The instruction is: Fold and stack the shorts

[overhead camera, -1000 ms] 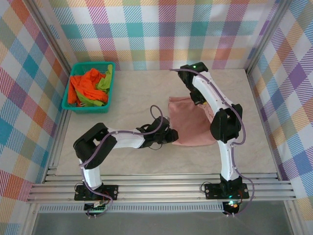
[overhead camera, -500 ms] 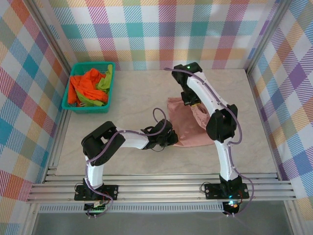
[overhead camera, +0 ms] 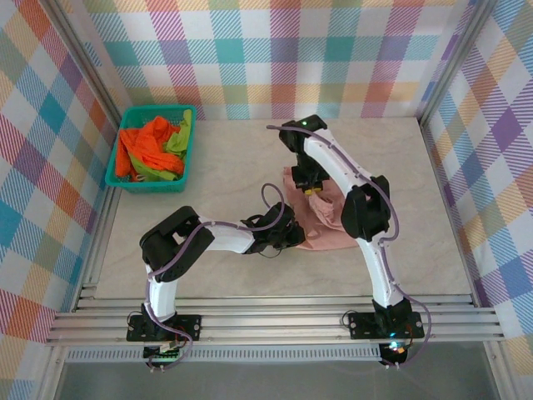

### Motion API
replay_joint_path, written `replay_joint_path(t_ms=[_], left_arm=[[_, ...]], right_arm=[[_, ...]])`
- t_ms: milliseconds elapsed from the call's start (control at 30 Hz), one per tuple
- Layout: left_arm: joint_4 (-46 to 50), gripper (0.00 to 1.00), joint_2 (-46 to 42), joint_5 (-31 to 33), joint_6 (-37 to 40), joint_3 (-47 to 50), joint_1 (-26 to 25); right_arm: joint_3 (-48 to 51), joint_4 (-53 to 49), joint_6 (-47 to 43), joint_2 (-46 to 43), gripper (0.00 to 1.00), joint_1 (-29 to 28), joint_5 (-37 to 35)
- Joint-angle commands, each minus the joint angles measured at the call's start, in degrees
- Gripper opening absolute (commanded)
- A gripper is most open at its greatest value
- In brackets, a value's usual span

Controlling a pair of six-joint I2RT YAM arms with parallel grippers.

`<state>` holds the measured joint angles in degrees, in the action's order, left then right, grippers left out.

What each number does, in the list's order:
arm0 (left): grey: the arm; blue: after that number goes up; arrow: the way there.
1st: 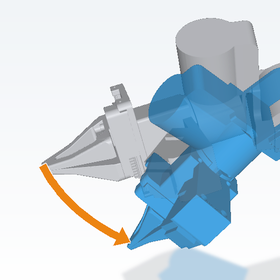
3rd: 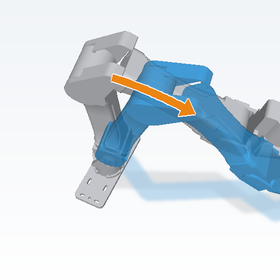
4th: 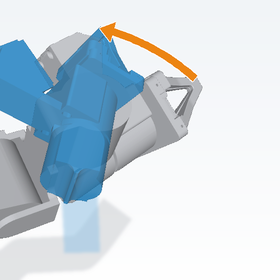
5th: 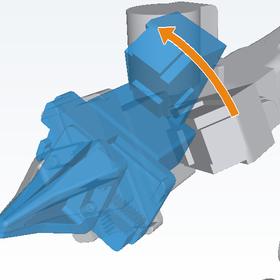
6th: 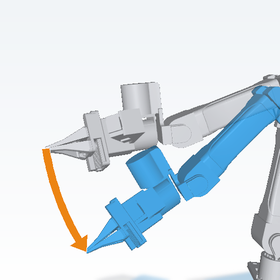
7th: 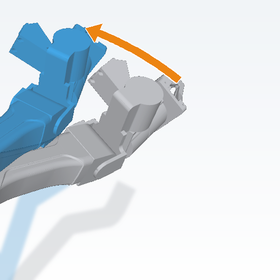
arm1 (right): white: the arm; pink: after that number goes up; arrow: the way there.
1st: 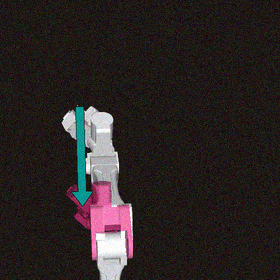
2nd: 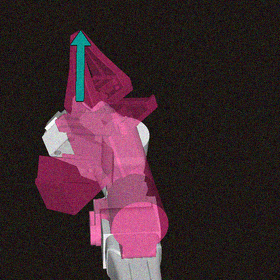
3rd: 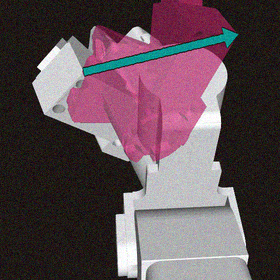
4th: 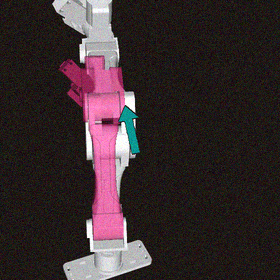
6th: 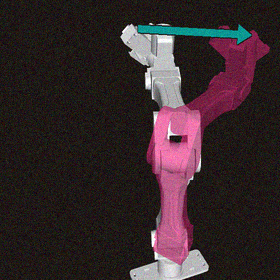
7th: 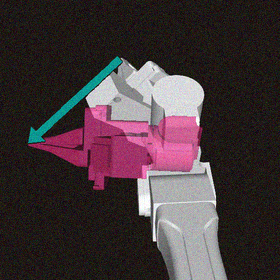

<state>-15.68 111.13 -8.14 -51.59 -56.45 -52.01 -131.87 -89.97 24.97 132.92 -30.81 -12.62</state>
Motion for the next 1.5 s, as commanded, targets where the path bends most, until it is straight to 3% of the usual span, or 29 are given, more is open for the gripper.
replay_joint_path(t_ms=[0,67,100,167,300,400,600,800,967,1133,1467], left_arm=[[1.8,0.24,1.2,1.1,-0.4,1.0,-1.4],[1.7,0.36,-1.5,2.0,-0.9,2.5,-1.4],[1.6,0.51,-3.7,2.7,-1.4,3.8,-1.4],[1.5,0.71,-9.1,4.1,-2.8,7.2,-1.3],[4.6,0.91,-21.0,5.8,-3.2,13.3,-1.3],[10.2,1.00,-27.6,4.1,-0.9,11.9,0.0],[9.8,1.00,-29.1,-5.6,-2.0,1.5,9.5],[6.5,1.00,-16.0,-12.5,-6.1,-15.6,15.4],[0.2,1.00,-2.4,-16.9,-14.1,-26.4,16.3],[-0.7,1.00,5.6,-17.4,-17.5,-31.8,16.3],[-1.7,1.00,12.7,-16.9,-18.6,-31.4,16.3]], right_arm=[[0.7,4.8,1.3,0.2,0.28,-0.2,11.6],[-0.5,7.5,1.3,-0.4,0.45,0.5,19.0],[-1.3,8.6,1.7,-0.9,0.52,1.2,22.6],[-2.1,12.5,3.7,-4.0,0.63,3.6,31.3],[7.3,26.2,9.0,-15.7,0.78,8.8,41.4],[23.5,40.4,12.8,-27.0,0.88,12.3,43.9],[59.3,68.0,25.8,-46.4,0.99,16.6,44.9],[85.7,99.4,47.3,-54.5,1.00,12.9,41.0],[91.1,102.7,50.5,-58.8,1.00,7.7,29.9],[99.1,108.6,57.2,-61.4,0.99,7.0,23.8],[102.1,112.8,60.6,-58.0,0.99,5.3,24.0]])
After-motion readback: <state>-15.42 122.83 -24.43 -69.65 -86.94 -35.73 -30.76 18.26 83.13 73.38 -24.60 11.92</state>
